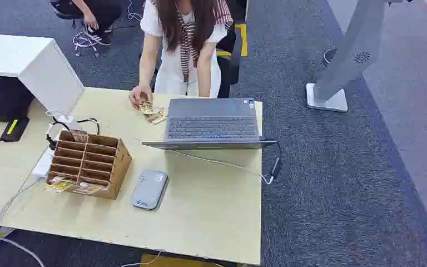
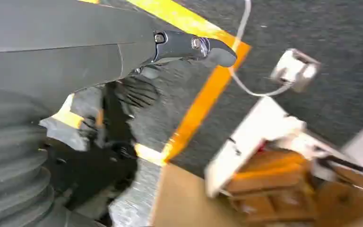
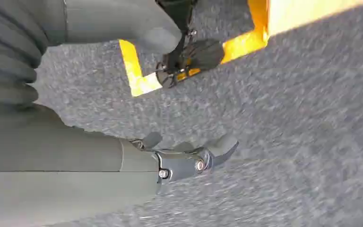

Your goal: Pass the card to the sensor for recognition and then transmit it.

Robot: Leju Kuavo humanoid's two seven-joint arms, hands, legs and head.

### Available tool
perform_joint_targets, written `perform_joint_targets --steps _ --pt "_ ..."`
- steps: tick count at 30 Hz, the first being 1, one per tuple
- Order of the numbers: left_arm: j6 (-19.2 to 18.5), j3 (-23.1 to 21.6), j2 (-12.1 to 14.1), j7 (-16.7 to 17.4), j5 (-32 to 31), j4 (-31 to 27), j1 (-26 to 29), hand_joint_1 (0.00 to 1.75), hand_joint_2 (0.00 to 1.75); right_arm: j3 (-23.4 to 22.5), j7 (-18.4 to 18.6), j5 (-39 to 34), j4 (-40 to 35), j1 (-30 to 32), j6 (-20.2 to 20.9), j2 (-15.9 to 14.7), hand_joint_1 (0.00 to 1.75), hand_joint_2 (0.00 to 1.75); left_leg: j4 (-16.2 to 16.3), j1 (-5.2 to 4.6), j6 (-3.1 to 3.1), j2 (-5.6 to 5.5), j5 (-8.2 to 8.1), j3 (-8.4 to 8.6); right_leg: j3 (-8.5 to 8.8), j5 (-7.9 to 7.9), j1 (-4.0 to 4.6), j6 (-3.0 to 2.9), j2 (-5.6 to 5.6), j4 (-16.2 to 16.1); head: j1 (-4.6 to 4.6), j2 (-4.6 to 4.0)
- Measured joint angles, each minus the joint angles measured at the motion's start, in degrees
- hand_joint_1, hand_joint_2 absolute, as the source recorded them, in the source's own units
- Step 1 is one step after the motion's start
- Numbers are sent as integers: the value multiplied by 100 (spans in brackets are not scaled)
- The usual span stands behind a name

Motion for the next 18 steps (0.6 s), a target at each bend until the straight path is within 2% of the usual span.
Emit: perform_joint_targets --steps 3,9,18 --pt "-159 79 -108 -42 163 -403 85 0 175 -238 118 83 44 -16 -166 33 0 175 0 0 0 0 0 -1 0 0 0 0 0 1 2 0" --pt "-161 50 -322 -118 620 -1393 463 0 175 -577 278 232 111 -37 -395 92 0 175 0 0 1 0 -1 -2 0 -2 0 2 0 0 2 0" --pt "-72 -333 -591 -339 1268 -2942 1148 0 175 -972 444 459 192 -53 -614 168 0 175 0 0 1 -1 -1 -1 0 -4 -1 4 -1 0 2 0"
